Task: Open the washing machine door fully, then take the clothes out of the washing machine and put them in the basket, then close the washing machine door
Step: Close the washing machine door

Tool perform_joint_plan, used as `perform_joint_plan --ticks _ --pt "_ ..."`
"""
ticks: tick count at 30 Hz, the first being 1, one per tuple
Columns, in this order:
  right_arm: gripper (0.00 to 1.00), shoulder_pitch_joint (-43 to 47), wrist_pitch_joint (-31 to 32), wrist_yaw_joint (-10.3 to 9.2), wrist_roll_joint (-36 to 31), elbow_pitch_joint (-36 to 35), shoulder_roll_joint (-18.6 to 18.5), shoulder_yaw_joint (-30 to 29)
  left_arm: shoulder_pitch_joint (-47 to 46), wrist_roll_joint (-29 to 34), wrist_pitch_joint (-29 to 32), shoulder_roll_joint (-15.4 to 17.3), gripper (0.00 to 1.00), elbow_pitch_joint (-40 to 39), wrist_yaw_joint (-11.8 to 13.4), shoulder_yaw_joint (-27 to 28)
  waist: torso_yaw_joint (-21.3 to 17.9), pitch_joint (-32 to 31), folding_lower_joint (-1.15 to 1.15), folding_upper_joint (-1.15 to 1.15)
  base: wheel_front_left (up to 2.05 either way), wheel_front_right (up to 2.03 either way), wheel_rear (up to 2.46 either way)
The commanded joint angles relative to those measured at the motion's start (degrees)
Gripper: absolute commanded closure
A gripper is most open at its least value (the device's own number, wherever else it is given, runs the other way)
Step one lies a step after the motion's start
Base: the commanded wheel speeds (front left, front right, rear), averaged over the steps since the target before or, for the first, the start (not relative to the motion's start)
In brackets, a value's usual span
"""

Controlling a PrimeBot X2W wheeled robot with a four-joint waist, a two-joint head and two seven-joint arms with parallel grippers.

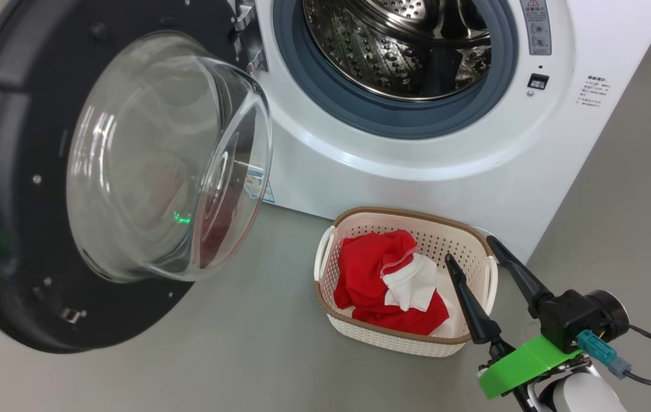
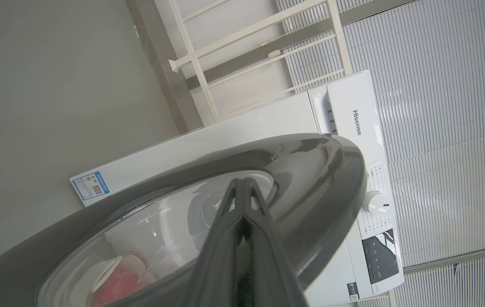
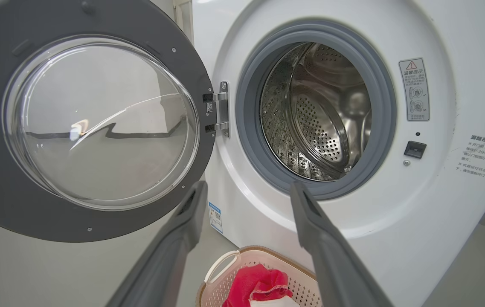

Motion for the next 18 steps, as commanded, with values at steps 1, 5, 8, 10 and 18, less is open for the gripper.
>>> perform_joint_plan --ticks 1,5,8,10,18 --pt "0.0 -1.58 -0.77 0.35 0.26 -1.12 0.35 1.13 1.15 -0.52 1.23 1.31 1.0 -2.19 0.3 0.39 0.01 -0.08 0.0 0.0 0.0 0.0 0.0" --pt "0.0 -1.83 -0.87 0.35 0.43 -0.73 0.61 1.37 4.01 -1.02 2.66 -1.15 1.0 -8.25 1.84 -0.05 0.02 -0.32 0.0 0.0 0.0 0.0 0.0" --pt "0.0 -1.8 -0.94 0.35 0.5 -0.53 0.75 1.5 6.48 -1.11 3.58 -2.85 1.0 -13.35 2.94 -0.51 -0.1 -0.43 0.0 0.0 0.0 0.0 0.0" --pt "0.0 -1.7 -1.0 0.35 0.59 -0.49 0.83 1.5 8.04 -1.46 4.17 -3.99 1.0 -16.73 3.95 -0.53 -0.24 -0.44 0.0 0.0 0.0 0.0 0.0" --pt "0.0 -1.89 -1.15 0.35 0.67 -0.25 1.1 1.31 13.05 -3.33 6.21 -8.31 1.0 -28.64 7.59 -0.74 -1.04 -0.11 0.0 0.0 0.0 0.0 0.0"
